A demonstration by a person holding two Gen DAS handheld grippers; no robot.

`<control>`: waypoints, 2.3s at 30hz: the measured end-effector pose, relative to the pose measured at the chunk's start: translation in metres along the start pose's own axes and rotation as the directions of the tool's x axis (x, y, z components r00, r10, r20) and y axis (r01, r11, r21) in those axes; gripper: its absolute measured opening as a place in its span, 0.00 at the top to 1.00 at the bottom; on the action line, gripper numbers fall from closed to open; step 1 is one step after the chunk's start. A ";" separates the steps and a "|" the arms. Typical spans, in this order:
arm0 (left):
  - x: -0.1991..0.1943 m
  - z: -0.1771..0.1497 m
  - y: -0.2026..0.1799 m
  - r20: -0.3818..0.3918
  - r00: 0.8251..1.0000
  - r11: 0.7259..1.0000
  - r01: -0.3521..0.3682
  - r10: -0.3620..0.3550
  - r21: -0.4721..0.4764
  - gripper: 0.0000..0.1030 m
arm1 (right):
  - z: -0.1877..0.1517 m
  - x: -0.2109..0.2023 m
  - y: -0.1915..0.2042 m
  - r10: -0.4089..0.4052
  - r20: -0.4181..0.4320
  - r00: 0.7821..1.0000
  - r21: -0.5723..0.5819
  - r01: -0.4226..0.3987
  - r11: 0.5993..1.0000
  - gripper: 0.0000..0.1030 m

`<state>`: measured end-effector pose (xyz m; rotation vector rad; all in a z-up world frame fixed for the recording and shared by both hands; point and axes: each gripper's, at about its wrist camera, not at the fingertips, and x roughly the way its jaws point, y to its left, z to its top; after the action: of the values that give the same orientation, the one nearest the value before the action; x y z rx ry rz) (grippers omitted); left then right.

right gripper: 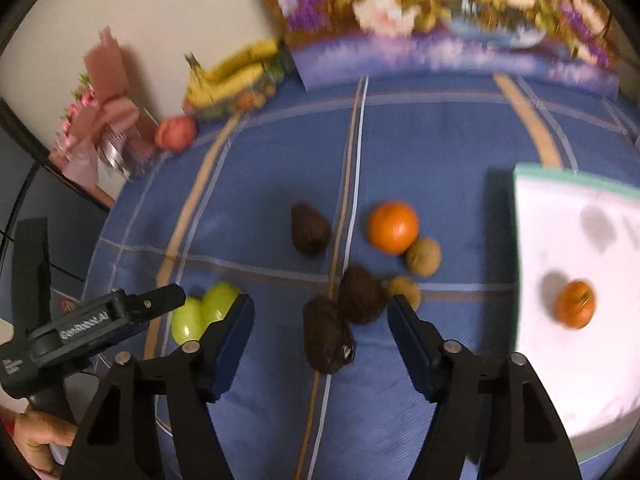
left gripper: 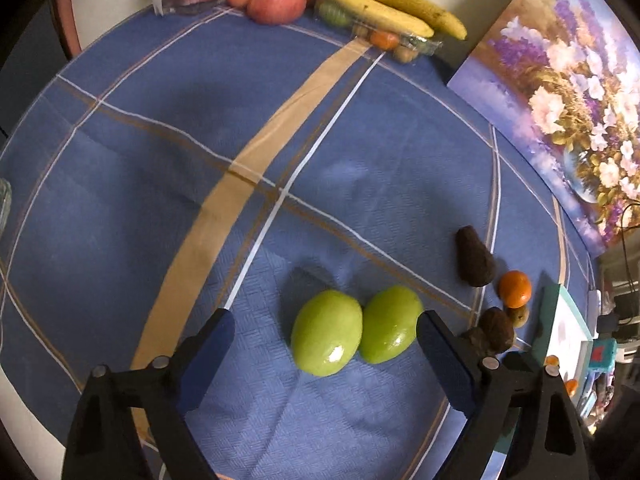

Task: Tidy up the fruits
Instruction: 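Grasp a green pear-like fruit with the left tool while the right tool grasps a dark brown fruit, then carry the green fruit over the tray while the right tool carries the dark brown fruit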

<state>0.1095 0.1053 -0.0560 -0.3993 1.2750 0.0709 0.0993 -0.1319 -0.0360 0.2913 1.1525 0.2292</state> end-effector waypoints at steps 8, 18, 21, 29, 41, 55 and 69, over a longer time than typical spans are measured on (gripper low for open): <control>0.008 -0.001 0.010 -0.025 1.000 0.999 0.002 -0.003 -0.033 0.15 | -0.011 0.027 -0.003 -0.028 -0.090 0.996 -0.008 0.028 1.000 0.33; 0.017 -0.002 0.019 -0.057 0.997 0.995 0.040 -0.046 -0.088 0.29 | -0.007 0.041 0.002 -0.040 -0.098 0.994 -0.017 0.038 0.999 0.41; 0.016 -0.003 0.022 -0.055 0.996 0.994 0.059 -0.064 -0.095 0.42 | -0.006 0.042 0.002 -0.039 -0.107 0.993 -0.022 0.037 0.999 0.42; 0.019 -0.004 0.019 -0.058 0.993 0.992 0.093 -0.099 -0.087 0.58 | -0.009 0.042 -0.002 -0.039 -0.109 0.993 -0.001 0.039 0.999 0.48; -0.006 0.000 0.017 0.041 0.993 0.989 0.116 -0.113 -0.095 0.58 | -0.009 0.024 -0.011 0.023 -0.083 0.996 0.021 -0.021 1.000 0.64; -0.056 -0.005 -0.015 0.163 0.968 0.981 0.192 -0.190 0.002 0.58 | 0.002 -0.058 -0.015 -0.017 0.119 0.993 0.027 0.014 1.000 0.64; -0.067 -0.023 -0.068 0.160 0.960 0.968 0.208 -0.229 0.138 0.58 | -0.003 -0.091 -0.050 -0.090 0.176 0.980 0.101 0.073 0.992 0.64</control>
<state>0.0870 0.0459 0.0188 -0.4190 1.0490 -0.1552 0.0624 -0.2086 0.0243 0.3401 0.9950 0.0744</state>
